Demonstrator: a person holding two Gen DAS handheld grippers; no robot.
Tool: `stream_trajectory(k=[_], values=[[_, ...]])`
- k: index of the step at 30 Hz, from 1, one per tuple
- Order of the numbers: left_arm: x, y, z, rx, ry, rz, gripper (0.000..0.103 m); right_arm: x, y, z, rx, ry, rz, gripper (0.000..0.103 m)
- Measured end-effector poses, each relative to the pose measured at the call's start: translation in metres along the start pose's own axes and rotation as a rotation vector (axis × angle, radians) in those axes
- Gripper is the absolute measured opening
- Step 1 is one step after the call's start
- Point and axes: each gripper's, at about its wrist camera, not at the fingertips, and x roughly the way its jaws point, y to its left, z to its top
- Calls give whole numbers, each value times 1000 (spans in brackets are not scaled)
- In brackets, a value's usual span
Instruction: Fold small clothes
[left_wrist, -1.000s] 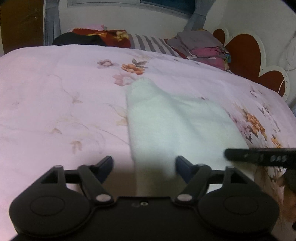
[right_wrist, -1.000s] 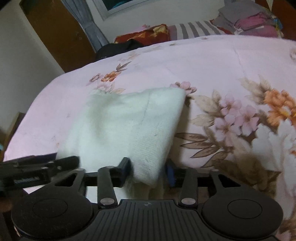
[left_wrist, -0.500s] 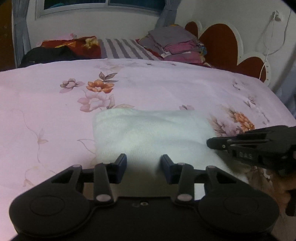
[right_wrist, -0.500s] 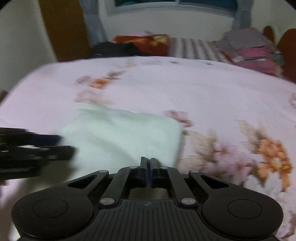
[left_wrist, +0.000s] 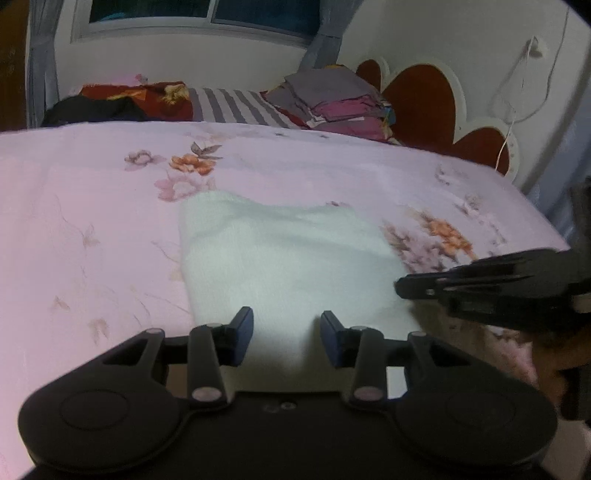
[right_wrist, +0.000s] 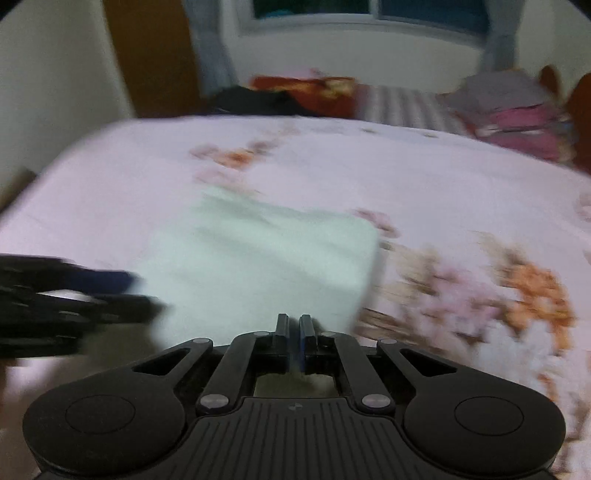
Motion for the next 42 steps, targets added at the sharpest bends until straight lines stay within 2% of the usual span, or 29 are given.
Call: stream_trajectory(k=[2, 4, 6, 9, 12, 16, 22, 28, 32, 38, 42], values=[[-8, -5, -5, 8, -13, -1, 36, 0, -7, -2, 63, 14, 5, 2], [-19, -8, -12, -3, -21, 8, 35, -20, -8, -2, 81, -32, 40, 2], [-28, -11, -19, -22, -15, 11, 32, -39, 0, -9, 54, -44, 92, 2], [-35, -22, -33, -13, 6, 4, 32, -49, 19, -27, -17, -6, 136, 2], [-35, -31, -48, -6, 42, 15, 32, -44, 27, -43, -35, 39, 140, 2], [-38, -37, -62, 10, 65, 64, 32, -27, 22, -60, -20, 116, 64, 2], [-55, -48, -74, 20, 70, 130, 32, -49, 19, -66, 23, 74, 125, 2], [-59, -56, -89, -28, 84, 147, 32, -51, 20, -85, 62, 98, 139, 2], [-50, -61, -99, -6, 98, 180, 32, -48, 14, -94, 86, 90, 147, 2], [-53, -68, -99, -20, 95, 217, 32, -51, 15, -97, 56, 76, 146, 2], [-80, -84, -103, -26, 56, 219, 32, -81, 10, -99, 93, 45, 161, 2]])
